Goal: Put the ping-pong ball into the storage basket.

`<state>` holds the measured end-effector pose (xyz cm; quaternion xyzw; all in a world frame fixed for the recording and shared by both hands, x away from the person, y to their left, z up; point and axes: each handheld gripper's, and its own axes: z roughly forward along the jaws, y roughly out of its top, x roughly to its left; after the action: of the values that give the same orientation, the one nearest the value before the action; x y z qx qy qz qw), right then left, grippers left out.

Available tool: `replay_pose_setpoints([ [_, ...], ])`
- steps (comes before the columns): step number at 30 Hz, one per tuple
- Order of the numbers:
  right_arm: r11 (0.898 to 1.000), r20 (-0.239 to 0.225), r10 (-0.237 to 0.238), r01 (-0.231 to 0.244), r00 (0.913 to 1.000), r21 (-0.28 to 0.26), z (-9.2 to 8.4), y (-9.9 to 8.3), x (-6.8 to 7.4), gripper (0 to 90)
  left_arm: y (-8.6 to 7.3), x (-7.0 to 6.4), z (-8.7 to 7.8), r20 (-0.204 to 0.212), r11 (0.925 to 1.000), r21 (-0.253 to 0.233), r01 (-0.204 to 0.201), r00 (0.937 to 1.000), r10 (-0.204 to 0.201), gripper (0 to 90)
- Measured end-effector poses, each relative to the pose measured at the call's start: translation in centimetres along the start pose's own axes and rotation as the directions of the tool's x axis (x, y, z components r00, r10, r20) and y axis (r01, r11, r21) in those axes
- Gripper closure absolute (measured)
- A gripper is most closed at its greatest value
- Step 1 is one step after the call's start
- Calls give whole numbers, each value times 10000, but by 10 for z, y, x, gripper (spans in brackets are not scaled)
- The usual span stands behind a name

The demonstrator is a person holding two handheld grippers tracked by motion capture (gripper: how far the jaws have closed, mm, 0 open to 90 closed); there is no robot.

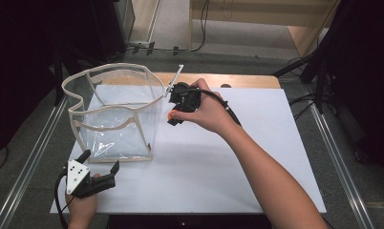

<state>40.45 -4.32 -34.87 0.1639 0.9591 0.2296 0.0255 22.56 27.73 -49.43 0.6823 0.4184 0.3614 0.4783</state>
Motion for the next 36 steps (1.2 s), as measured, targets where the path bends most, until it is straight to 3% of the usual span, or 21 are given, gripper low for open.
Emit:
replay_pose_setpoints([
  [36, 9996, -211, -254, 256, 9995, 95, -37, 32, -6, 481, 0, 1, 0, 19, 10000, -4, 10, 10000, -10, 0],
])
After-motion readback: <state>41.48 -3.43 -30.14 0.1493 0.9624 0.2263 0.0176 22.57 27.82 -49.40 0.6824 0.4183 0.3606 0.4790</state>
